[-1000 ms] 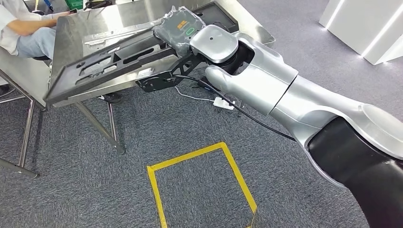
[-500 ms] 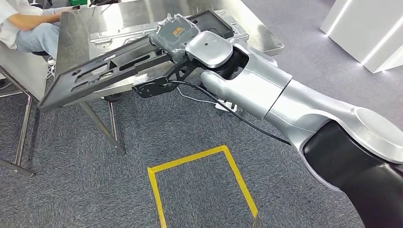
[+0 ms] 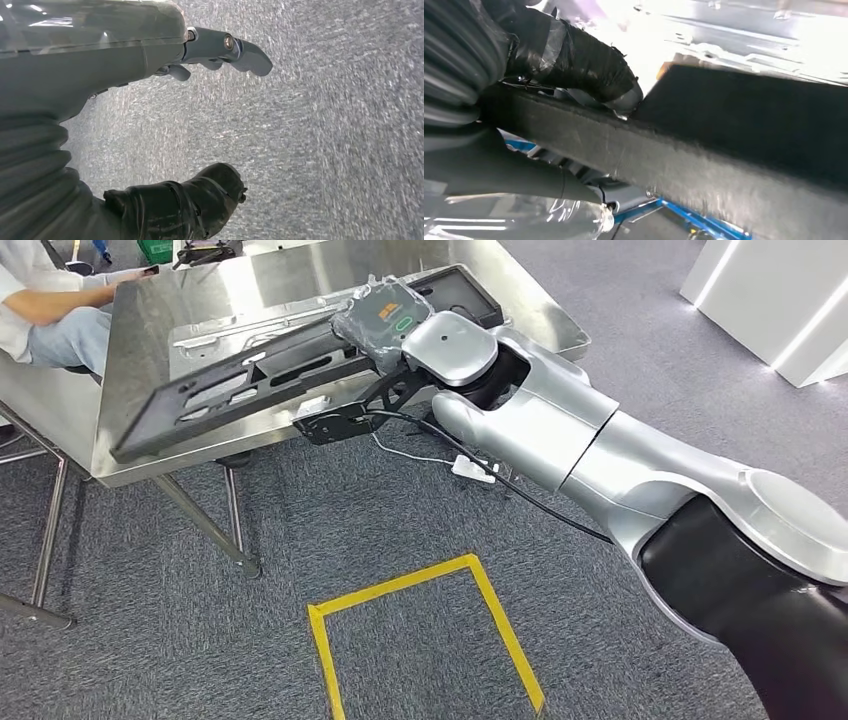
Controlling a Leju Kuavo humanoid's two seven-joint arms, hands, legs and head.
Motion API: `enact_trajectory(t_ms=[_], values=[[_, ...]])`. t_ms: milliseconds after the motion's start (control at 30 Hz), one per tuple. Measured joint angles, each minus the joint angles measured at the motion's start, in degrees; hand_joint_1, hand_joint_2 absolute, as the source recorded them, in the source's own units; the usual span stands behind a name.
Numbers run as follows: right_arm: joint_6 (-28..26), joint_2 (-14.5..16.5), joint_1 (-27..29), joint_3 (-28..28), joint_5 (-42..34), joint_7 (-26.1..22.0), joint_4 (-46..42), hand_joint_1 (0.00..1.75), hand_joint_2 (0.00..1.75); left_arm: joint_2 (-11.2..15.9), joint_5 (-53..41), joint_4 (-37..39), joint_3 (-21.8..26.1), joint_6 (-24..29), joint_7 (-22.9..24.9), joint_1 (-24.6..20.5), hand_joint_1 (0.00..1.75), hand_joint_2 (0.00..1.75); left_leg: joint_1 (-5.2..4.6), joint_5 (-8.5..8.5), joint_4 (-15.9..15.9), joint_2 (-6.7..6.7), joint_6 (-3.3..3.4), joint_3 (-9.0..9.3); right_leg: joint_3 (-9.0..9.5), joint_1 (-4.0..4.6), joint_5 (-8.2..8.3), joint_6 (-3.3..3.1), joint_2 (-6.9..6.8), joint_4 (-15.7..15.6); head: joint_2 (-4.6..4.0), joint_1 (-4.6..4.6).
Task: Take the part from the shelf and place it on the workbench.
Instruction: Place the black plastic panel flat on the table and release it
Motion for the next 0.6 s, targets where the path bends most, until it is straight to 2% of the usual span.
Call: enact_trajectory(t_ms=[67, 100, 133, 200, 267, 333, 367, 433, 467, 500, 533, 600], values=[[0.0, 0.0, 0.2, 0.0, 0.0, 0.0, 0.1, 1.75, 1.75, 0.0, 0.0, 0.0, 0.0, 0.0, 0.0, 0.0, 0.0, 1.75, 0.05, 5.34, -6.9, 0.1, 0.0, 1.95, 1.13, -0.05, -1.04, 0.31, 0.02, 0.2, -0.01, 0.01], [0.0, 0.0, 0.2, 0.0, 0.0, 0.0, 0.1, 1.75, 1.75, 0.0, 0.0, 0.0, 0.0, 0.0, 0.0, 0.0, 0.0, 1.75, -0.1, 7.26, -10.6, 0.16, 0.11, 3.44, 1.53, 0.03, -1.52, 0.57, 0.04, 0.3, -0.01, -0.03], [0.0, 0.0, 0.1, 0.0, 0.0, 0.0, 0.1, 1.75, 1.75, 0.0, 0.0, 0.0, 0.0, 0.0, 0.0, 0.0, 0.0, 1.75, -0.25, 8.22, -13.4, 0.21, 0.41, 4.63, 1.74, 0.12, -1.9, 0.83, 0.07, 0.4, -0.01, -0.03], [-0.1, 0.0, 0.0, 0.0, 0.0, 0.0, 0.2, 1.75, 1.75, 0.0, 0.0, 0.0, 0.0, 0.0, 0.0, 0.0, 0.0, 1.75, -0.58, 7.78, -15.0, 0.18, 1.18, 5.5, 1.74, 0.31, -2.27, 1.32, 0.1, 0.4, 0.0, -0.07], [-0.1, 0.1, 0.1, 0.0, 0.0, 0.0, 0.2, 1.75, 1.75, 0.0, 0.0, 0.0, 0.0, 0.0, 0.0, 0.0, 0.0, 1.75, -0.34, 7.38, -15.2, 0.13, 1.95, 5.78, 1.83, 0.37, -2.72, 1.86, 0.02, 0.5, 0.01, -0.06], [-0.1, 0.1, 0.0, 0.0, 0.0, 0.0, 0.3, 1.75, 1.75, 0.0, 0.0, 0.0, 0.0, 0.0, 0.0, 0.0, 0.0, 1.75, -0.02, 6.98, -15.5, 0.13, 2.72, 6.59, 0.74, 0.39, -4.13, 2.42, -0.1, 3.2, 0.0, 0.11], [-0.2, 0.1, -0.1, 0.0, 0.1, 0.0, 0.3, 1.75, 1.75, 0.0, 0.0, 0.0, 0.0, 0.1, 0.0, 0.0, 0.0, 1.75, 0.01, 6.72, -15.6, 0.14, 3.03, 7.01, -0.95, 0.31, -5.34, 2.6, -0.15, 6.4, -0.01, 0.2], [-0.3, 0.1, 0.0, 0.0, 0.2, -0.1, 0.4, 1.75, 1.75, 0.0, 0.0, 0.0, 0.0, 0.1, 0.1, 0.0, 0.0, 1.75, -0.04, 6.09, -15.6, 0.15, 3.41, 7.65, -5.92, 0.14, -7.58, 2.82, -0.16, 14.4, -0.01, 0.3], [-0.3, 0.1, 0.2, 0.0, 0.3, -0.2, 0.5, 1.75, 1.75, 0.0, 0.0, 0.0, 0.0, 0.1, 0.2, 0.0, 0.0, 1.75, -0.07, 5.73, -15.5, 0.14, 3.42, 8.0, -7.99, 0.05, -7.62, 2.87, -0.16, 16.9, 0.0, 0.3], [-0.3, 0.1, 0.3, 0.0, 0.3, -0.3, 0.6, 1.75, 1.75, 0.0, 0.0, 0.0, 0.0, 0.2, 0.3, 0.0, 0.0, 1.75, -0.07, 5.35, -15.5, 0.08, 3.38, 8.39, -9.05, -0.03, -6.52, 2.85, -0.17, 17.4, 0.0, 0.31], [-0.4, 0.2, 0.4, 0.1, 0.4, -0.4, 0.7, 1.75, 1.75, 0.0, 0.0, 0.0, 0.0, 0.2, 0.3, 0.0, 0.0, 1.75, -0.07, 4.93, -15.4, 0.0, 3.33, 8.87, -8.94, -0.08, -4.35, 2.74, -0.17, 15.5, 0.0, 0.33], [-0.4, 0.2, 0.4, 0.1, 0.6, -0.5, 0.9, 1.75, 1.75, 0.0, -0.2, 0.0, 0.0, 0.3, 0.4, 0.0, 0.0, 1.75, -0.14, 4.02, -15.3, -0.23, 3.02, 9.95, -6.26, -0.01, 0.75, 2.25, -0.16, 7.8, -0.01, 0.33]])
